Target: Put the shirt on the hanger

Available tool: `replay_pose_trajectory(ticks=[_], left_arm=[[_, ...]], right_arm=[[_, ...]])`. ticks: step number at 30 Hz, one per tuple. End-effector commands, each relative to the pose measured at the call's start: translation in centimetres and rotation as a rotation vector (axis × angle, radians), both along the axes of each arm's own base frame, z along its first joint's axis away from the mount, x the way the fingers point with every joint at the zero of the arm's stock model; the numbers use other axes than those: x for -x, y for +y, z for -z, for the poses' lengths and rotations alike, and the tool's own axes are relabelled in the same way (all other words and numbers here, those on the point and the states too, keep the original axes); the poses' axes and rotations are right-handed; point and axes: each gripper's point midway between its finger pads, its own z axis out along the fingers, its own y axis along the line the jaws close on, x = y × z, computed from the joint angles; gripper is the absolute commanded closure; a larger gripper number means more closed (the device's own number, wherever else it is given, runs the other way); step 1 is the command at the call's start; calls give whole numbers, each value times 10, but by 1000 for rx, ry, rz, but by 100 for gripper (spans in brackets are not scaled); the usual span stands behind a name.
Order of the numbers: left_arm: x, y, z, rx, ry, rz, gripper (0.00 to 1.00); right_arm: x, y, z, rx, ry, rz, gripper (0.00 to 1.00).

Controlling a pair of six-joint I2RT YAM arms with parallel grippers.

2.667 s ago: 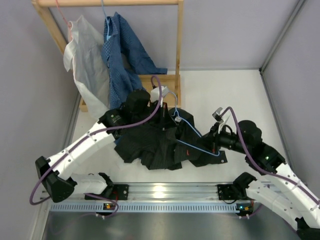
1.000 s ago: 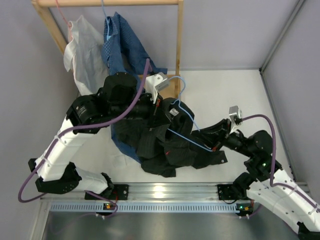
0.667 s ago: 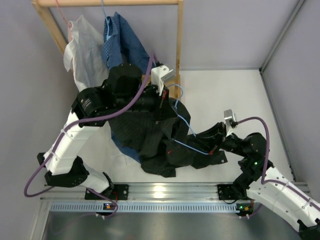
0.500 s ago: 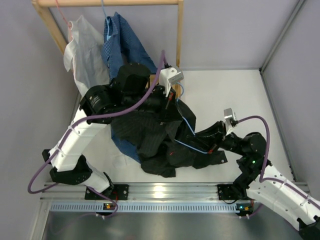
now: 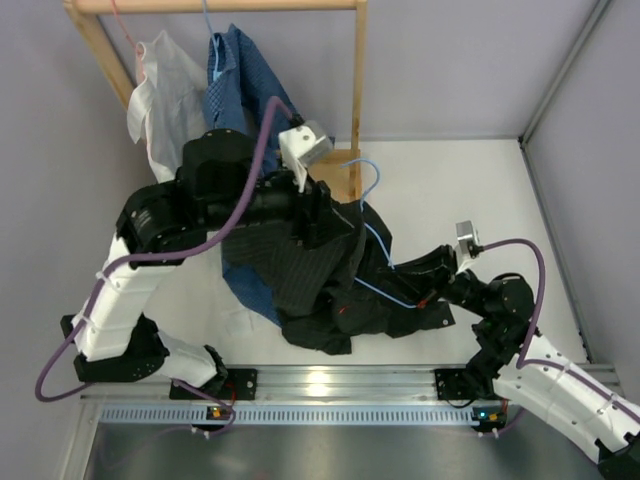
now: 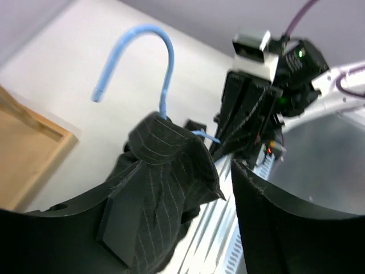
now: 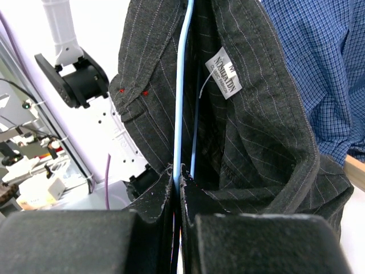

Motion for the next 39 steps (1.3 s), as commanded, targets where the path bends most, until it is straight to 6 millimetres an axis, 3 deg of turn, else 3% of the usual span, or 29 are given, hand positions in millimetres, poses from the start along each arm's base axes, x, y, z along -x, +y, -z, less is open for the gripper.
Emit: replay_pose_trajectory(ticks=[1,4,6,10,14,15,18,19,24,25,26,30,32,38,39], left_arm=[[-16,23,-68,163,-267,-105,34],[-31,18,-65,122,-384,-104,27],[-30,6,-52,71,-430,-19,27],[-1,-17,-26,58,-420,258,26],[8,-16,-17,85,-396,393,27],[18,-16,-18,116,-382,473,27],[13,-7,-16,149,-331,518,27],[23,-6,-18,178,-305,583,28],[32,-1,-4,208,-217,682,40],[36,0,-4,219,-205,706,49],[37,0,-1,218,-192,711,66],[38,-3,7,215,-113,719,49],[36,-3,12,207,-95,709,48],[43,-1,18,215,-59,745,60],[45,-1,17,220,-59,756,69]], right_arm=[[15,-11,-42,-135,-127,-4,100],[17,-12,-41,-133,-126,-11,100],[20,-14,-42,-134,-131,-11,100],[30,-16,-39,-100,-145,-40,100],[36,-18,-27,-50,-136,-50,100],[40,-18,-26,-43,-144,-61,100],[50,-19,-25,-22,-165,-103,100],[54,-19,-27,-20,-180,-119,100],[62,-20,-32,6,-218,-143,100],[61,-19,-33,16,-214,-143,100],[61,-19,-34,20,-216,-145,100],[60,-18,-38,27,-228,-140,100],[61,-19,-43,23,-237,-139,100],[58,-14,-47,40,-248,-149,100],[57,-13,-49,40,-254,-148,100]])
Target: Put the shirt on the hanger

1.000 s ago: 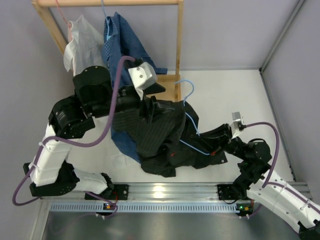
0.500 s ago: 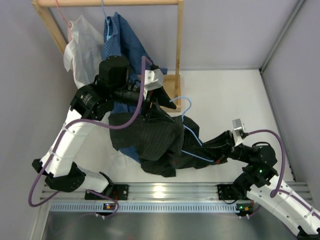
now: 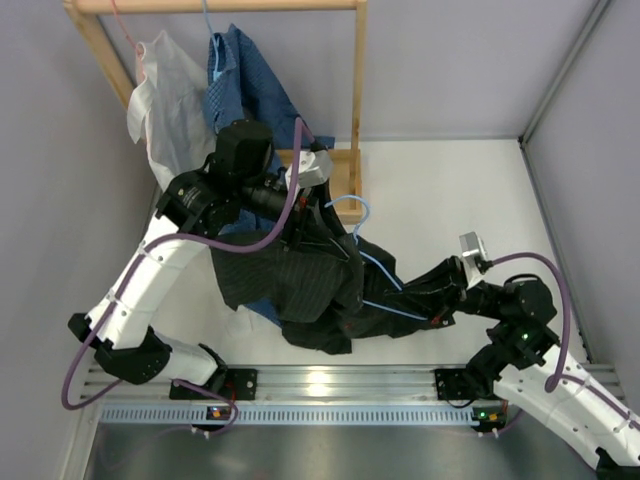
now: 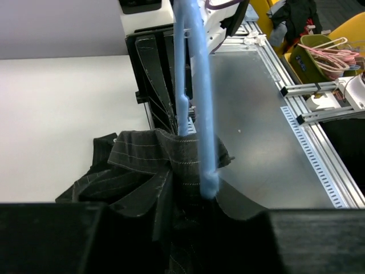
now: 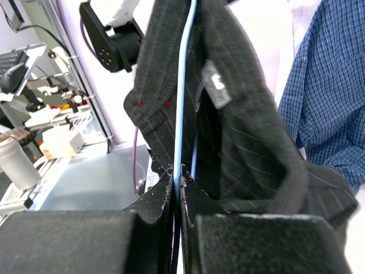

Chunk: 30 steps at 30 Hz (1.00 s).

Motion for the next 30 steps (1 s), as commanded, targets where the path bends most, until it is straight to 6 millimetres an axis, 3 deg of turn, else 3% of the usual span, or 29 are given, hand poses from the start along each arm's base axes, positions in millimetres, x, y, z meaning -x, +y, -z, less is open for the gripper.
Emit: replay_pose_trajectory(ticks=[1,2,4,9,10,11,12,13,14,16,20,26,30], left_arm=[[12,4,-12,61,-33,68,73],[13,5,-11,63,-38,70,90],[14,6,-12,66,-52,62,100],[17,12,-16,78,-89,43,100],[15,12,-16,74,-98,23,100],[13,13,-17,69,-99,2,100],[10,13,-19,64,-110,-32,100],[-1,13,-19,46,-130,-107,100],[-6,14,-19,31,-119,-155,100],[-17,17,-26,33,-133,-255,100],[-59,25,-32,36,-117,-560,100],[-70,29,-40,136,1,-699,100],[-68,33,-40,161,51,-733,100]], right_arm=[[11,-4,-41,-71,-134,-16,100],[10,-4,-41,-70,-138,-11,100],[8,-5,-42,-67,-142,2,100],[-2,-9,-40,-54,-132,81,97],[-5,-10,-33,-28,-107,100,86],[-14,-12,-29,-8,-103,152,52],[-18,-15,-29,9,-93,192,38],[-27,-19,-10,82,-23,244,29],[-40,-27,-7,87,11,337,25],[-42,-43,9,113,71,416,23],[-43,-63,21,74,181,505,22],[-37,-37,34,10,332,352,33],[-63,-22,32,-114,451,353,44]])
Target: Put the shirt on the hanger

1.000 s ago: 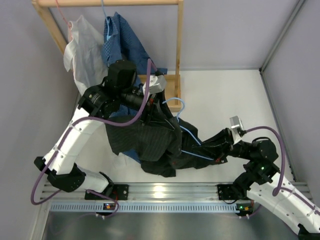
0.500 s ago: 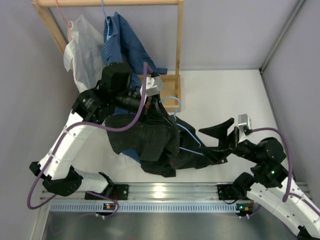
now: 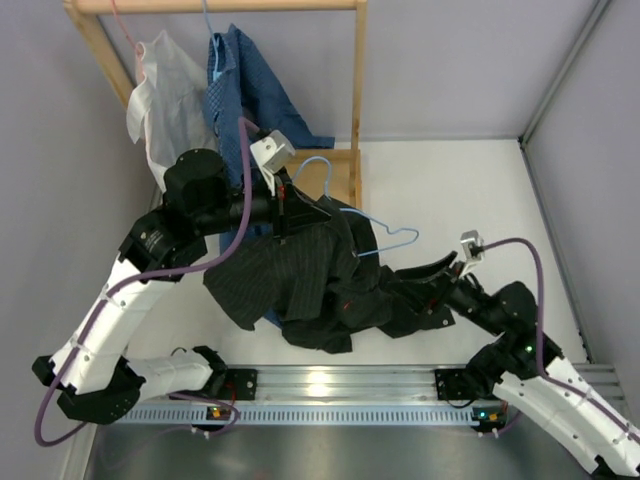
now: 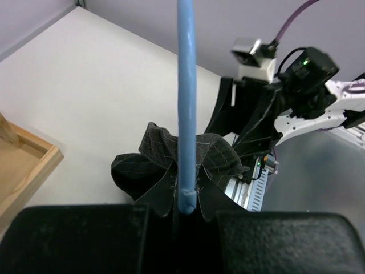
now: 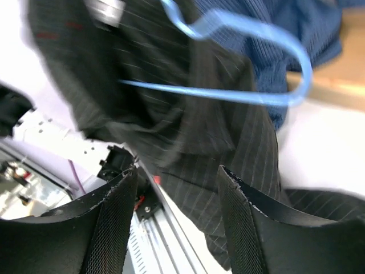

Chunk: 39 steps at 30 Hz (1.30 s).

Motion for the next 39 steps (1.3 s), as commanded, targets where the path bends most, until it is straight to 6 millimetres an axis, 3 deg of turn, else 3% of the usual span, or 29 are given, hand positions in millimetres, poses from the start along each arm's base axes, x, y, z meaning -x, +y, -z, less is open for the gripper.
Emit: replay_pose_trajectory(ticks=[1,6,7,15,20,27,28,30,31,37,39], left_arm=[[-6,2,-34,144,-25,-72,100],[-10,0,-27,149,-12,-87,100],[-13,-1,-25,145,-6,-97,100],[-22,-6,-23,150,5,-112,100],[-20,-8,-26,180,6,-101,100],[-24,-8,-21,170,10,-115,100],[-24,-9,-19,167,13,-113,100],[-22,-11,-17,164,16,-93,100],[-21,-10,-17,163,16,-90,100],[-18,4,-14,144,-35,-130,100],[-17,6,-9,127,-48,-132,100]], right_arm=[[-15,12,-24,-191,64,-2,45],[-26,30,-23,-271,138,-49,50],[-23,32,-31,-301,119,-73,50],[-30,39,-5,-308,210,-30,53],[-38,42,8,-317,276,10,66],[-33,56,-11,-326,252,-29,68],[-33,57,-15,-327,247,-30,73],[-41,54,-11,-309,251,22,83],[-44,52,-10,-297,252,45,99],[-77,21,14,-144,264,291,100],[-84,10,12,-139,257,324,100]])
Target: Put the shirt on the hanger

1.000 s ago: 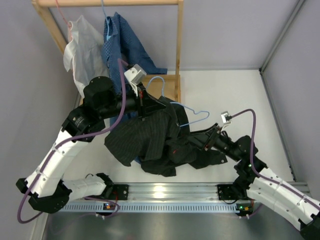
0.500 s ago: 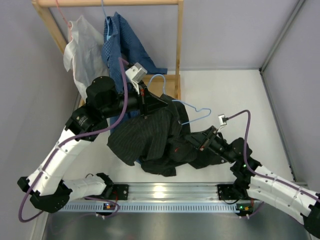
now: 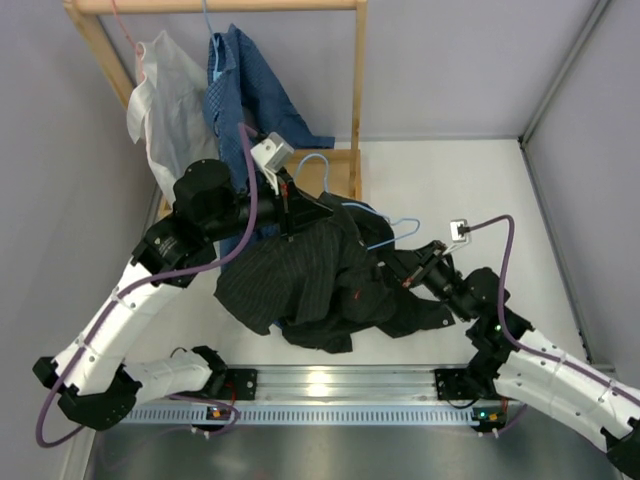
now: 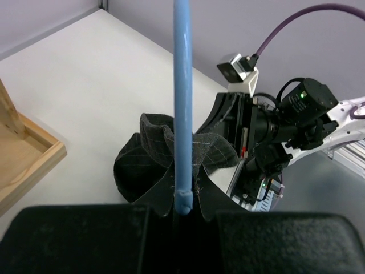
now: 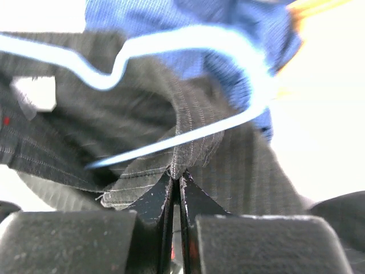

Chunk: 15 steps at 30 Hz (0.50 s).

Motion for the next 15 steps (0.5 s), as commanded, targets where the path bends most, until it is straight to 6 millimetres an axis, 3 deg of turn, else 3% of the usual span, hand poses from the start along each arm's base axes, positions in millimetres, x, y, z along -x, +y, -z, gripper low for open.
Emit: replay_pose_trajectory(ticks=[1,8,9,11,13,15], left_arm=[[7,13,-25,48,-122,-20,100],[4,37,-16,0,-180,-123,100],[5,38,-15,-3,-181,-122,100],[12,36,-15,1,-186,-90,100],[14,37,-10,-9,-185,-79,100],[15,39,-5,-28,-185,-83,100]], right_arm=[[-20,-28,-5,71,-2,129,100],[-46,-75,-10,188,7,261,100],[-50,-81,-21,189,-12,284,100],[-52,-78,-31,209,-31,251,100],[-60,-86,-29,234,-15,276,100],[-65,-94,-41,245,-36,298,100]])
